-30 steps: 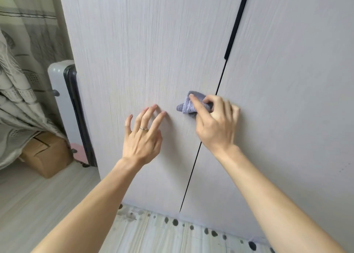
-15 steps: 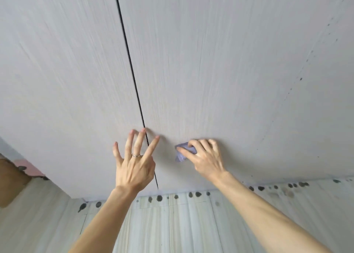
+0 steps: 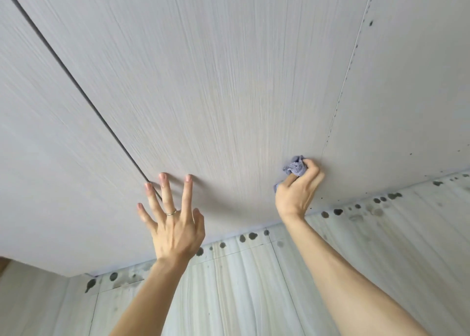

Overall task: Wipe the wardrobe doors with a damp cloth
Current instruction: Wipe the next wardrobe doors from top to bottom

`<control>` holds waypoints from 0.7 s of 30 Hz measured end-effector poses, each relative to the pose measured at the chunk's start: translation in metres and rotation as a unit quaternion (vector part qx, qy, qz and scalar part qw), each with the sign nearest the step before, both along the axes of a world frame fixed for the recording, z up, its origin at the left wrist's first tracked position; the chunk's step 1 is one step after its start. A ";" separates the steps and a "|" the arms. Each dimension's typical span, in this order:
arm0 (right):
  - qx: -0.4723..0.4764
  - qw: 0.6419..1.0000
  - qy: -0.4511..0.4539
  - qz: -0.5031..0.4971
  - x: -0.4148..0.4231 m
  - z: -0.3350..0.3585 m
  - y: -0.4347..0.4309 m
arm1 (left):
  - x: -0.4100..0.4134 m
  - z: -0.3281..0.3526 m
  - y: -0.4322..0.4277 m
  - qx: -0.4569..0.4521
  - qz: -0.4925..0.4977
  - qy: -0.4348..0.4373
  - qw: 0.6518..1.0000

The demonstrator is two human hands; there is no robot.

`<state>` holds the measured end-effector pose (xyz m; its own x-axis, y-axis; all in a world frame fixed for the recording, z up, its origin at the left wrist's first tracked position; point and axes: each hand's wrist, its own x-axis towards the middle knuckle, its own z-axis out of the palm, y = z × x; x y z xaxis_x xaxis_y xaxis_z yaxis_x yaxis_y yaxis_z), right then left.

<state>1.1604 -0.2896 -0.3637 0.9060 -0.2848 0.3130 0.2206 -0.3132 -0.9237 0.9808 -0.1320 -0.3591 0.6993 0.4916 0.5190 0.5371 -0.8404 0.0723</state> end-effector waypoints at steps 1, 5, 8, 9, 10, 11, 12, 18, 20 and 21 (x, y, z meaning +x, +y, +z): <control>0.013 0.998 0.059 -0.009 -0.005 -0.014 0.004 | -0.002 -0.008 0.000 0.005 -0.007 0.012 1.000; 0.048 0.948 0.300 0.099 -0.030 -0.074 0.012 | -0.008 -0.023 0.008 0.027 -0.021 0.022 0.999; 0.090 0.913 0.381 0.111 -0.049 -0.095 0.025 | -0.011 -0.020 0.013 0.035 -0.030 0.019 0.999; 0.113 0.907 0.393 0.100 -0.054 -0.096 0.034 | -0.015 -0.020 0.018 0.044 -0.037 0.020 0.998; 0.132 0.904 0.397 0.088 -0.059 -0.096 0.041 | -0.020 -0.019 0.024 0.056 -0.043 0.020 0.997; 0.144 0.901 0.402 0.079 -0.063 -0.094 0.049 | -0.026 -0.019 0.031 0.068 -0.045 0.019 0.997; 0.156 0.898 0.405 0.075 -0.068 -0.094 0.057 | -0.033 -0.018 0.039 0.076 -0.042 0.014 0.996; 0.242 0.849 0.460 0.091 -0.120 -0.093 0.111 | -0.062 -0.016 0.067 0.073 -0.022 0.016 0.997; 0.280 0.814 0.498 0.105 -0.135 -0.093 0.126 | -0.065 -0.018 0.071 0.090 -0.026 0.030 0.995; 0.275 0.807 0.510 0.114 -0.140 -0.091 0.131 | -0.066 -0.020 0.075 0.095 -0.028 0.032 0.995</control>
<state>1.0208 -0.1589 -0.4548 0.6603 0.0841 -0.7463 -0.7489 0.1482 -0.6459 0.9152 -0.0573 -0.3786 0.7575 0.3485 0.5521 0.4882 -0.8638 -0.1244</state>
